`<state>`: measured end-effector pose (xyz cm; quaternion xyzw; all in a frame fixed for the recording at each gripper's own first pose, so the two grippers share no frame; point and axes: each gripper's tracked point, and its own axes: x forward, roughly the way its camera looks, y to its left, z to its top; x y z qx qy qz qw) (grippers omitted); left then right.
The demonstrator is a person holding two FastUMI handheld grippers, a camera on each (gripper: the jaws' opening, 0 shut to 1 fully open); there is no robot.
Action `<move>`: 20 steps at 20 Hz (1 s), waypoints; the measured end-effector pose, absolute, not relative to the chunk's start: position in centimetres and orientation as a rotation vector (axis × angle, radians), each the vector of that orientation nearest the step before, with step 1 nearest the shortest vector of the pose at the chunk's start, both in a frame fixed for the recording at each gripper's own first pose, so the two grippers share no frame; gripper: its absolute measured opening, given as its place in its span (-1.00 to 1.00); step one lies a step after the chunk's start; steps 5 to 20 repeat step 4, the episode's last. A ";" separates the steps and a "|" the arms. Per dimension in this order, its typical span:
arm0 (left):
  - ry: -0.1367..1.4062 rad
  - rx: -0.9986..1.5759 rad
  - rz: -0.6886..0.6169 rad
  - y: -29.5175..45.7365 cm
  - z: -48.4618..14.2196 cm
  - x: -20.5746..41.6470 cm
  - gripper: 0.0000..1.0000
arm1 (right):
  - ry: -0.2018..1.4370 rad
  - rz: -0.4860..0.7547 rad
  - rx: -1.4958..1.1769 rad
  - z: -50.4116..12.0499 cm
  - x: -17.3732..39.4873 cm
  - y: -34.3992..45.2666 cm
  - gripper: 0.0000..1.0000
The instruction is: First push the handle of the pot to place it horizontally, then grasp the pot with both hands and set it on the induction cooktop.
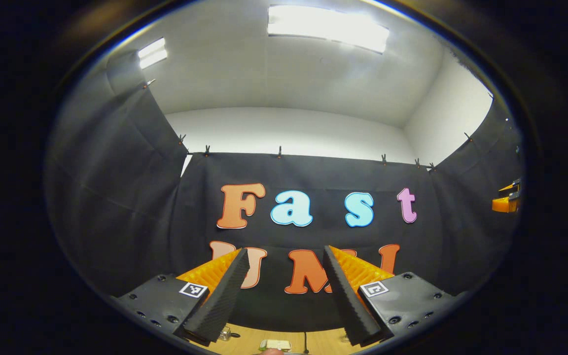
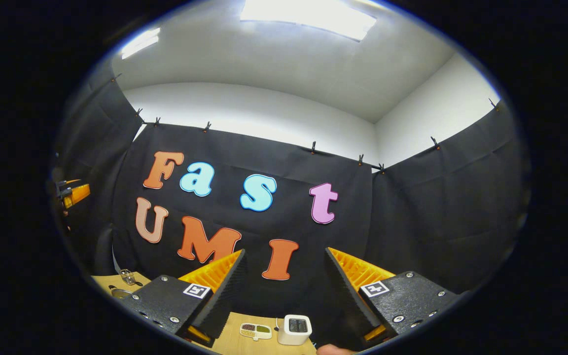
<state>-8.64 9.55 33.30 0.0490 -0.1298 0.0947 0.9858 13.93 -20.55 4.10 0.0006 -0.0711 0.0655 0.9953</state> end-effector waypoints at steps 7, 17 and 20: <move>-0.243 0.106 0.178 10.2 32.7 -8.4 0.94 | -0.157 0.130 0.013 4.3 14.1 -20.2 0.90; -0.243 0.106 0.178 10.2 32.7 -8.4 0.94 | -0.157 0.130 0.013 4.3 14.1 -20.2 0.90; -0.243 0.106 0.178 10.2 32.7 -8.4 0.94 | -0.157 0.130 0.013 4.3 14.1 -20.2 0.90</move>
